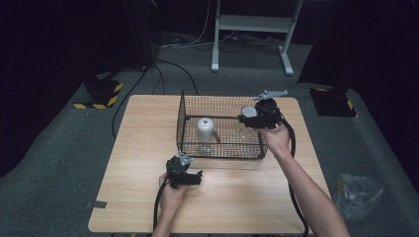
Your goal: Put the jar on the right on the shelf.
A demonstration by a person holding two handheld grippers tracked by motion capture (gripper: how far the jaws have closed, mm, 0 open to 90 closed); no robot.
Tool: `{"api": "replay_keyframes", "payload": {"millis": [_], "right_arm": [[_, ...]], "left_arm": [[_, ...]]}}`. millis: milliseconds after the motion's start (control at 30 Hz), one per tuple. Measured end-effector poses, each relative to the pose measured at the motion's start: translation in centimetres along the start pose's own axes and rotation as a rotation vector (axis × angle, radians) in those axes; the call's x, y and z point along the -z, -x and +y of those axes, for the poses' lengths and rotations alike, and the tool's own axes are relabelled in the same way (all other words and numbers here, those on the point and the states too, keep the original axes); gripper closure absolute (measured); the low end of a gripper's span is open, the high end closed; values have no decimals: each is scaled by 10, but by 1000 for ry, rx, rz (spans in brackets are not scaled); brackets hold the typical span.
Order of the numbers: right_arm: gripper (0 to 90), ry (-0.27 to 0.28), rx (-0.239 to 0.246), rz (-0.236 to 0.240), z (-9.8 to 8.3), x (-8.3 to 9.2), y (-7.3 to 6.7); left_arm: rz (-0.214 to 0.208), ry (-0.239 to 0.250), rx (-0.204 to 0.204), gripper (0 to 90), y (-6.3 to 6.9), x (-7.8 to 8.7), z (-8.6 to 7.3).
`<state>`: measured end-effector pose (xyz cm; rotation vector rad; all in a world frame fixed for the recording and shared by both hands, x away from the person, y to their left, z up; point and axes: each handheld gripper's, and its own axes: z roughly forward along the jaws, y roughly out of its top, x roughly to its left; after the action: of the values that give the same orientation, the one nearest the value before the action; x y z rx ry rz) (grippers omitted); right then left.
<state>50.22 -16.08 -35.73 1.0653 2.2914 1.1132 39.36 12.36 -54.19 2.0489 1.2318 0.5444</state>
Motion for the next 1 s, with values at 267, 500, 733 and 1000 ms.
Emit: {"api": "replay_keyframes", "payload": {"millis": [267, 500, 733, 1000], "right_arm": [[391, -11, -5, -9, -1, -10, 1], [391, -16, -8, -20, -4, -20, 0], [391, -33, -10, -24, -6, -29, 0], [391, -44, -8, -20, -9, -36, -2]], "left_arm": [[0, 0, 0, 106, 0, 0, 0], [0, 0, 0, 105, 0, 0, 0], [0, 0, 0, 105, 0, 0, 0], [0, 0, 0, 105, 0, 0, 0]]}}
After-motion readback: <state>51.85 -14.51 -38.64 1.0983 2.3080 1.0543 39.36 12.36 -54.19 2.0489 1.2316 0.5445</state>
